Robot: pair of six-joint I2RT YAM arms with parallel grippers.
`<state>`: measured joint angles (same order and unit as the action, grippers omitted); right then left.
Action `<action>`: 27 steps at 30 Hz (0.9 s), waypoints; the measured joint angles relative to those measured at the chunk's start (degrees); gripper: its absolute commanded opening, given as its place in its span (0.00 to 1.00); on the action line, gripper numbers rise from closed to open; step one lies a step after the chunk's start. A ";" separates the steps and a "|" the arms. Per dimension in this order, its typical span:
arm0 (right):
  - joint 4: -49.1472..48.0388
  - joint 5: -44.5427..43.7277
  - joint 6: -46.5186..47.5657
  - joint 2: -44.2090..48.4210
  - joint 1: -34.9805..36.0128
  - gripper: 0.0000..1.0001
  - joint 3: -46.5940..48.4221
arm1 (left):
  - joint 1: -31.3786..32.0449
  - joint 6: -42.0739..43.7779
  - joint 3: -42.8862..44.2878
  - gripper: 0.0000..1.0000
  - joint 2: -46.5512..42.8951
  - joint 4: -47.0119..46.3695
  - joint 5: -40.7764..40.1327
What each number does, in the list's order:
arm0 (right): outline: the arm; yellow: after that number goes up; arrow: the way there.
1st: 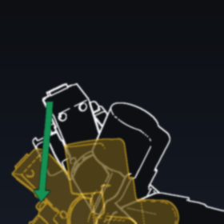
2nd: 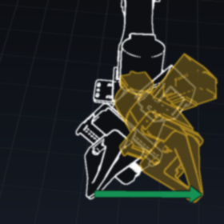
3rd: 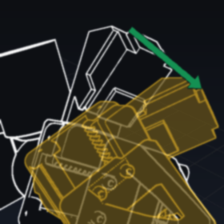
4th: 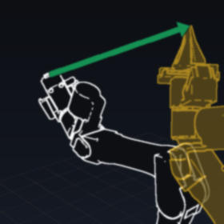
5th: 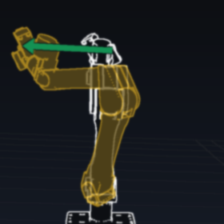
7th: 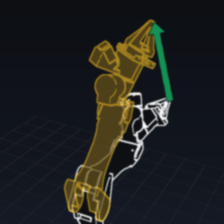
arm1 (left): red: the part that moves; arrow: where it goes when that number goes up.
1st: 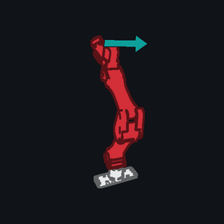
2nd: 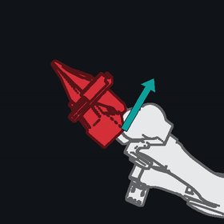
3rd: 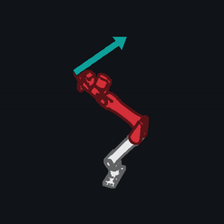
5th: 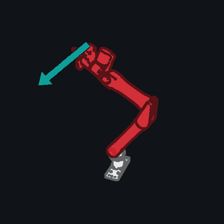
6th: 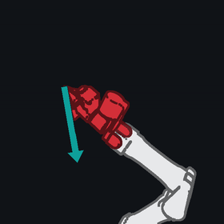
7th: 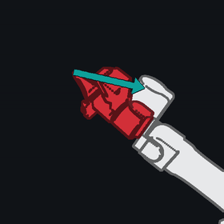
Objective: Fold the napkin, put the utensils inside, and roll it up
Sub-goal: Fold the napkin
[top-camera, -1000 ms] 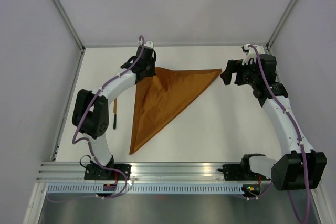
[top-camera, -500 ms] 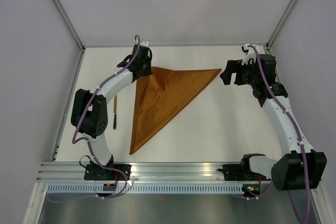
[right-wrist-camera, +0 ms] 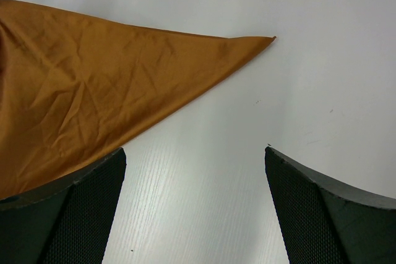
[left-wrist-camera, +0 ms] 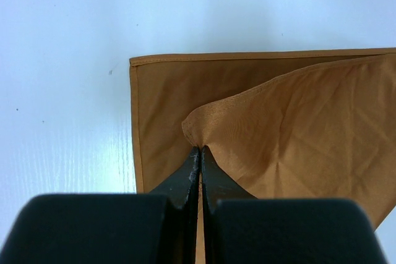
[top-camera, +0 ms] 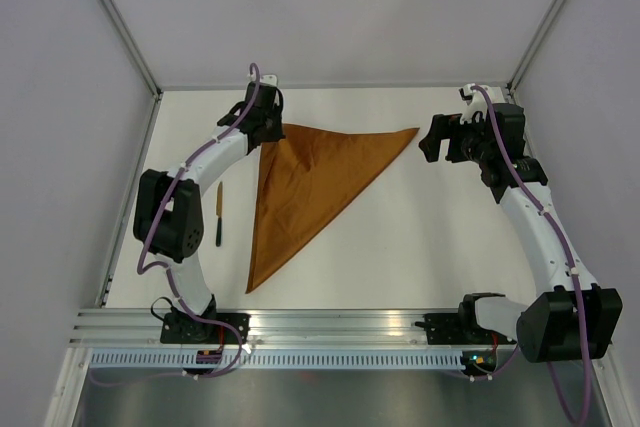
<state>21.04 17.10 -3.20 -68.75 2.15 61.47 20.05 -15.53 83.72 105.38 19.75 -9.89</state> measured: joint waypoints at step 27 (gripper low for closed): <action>0.00 -0.22 0.02 -0.33 0.00 0.98 0.00 | -2.21 0.74 2.16 0.02 2.84 1.40 1.16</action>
<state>21.04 16.88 -3.18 -69.08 2.15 61.47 17.85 -14.79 85.89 108.22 21.15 -8.73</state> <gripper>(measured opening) 0.979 0.027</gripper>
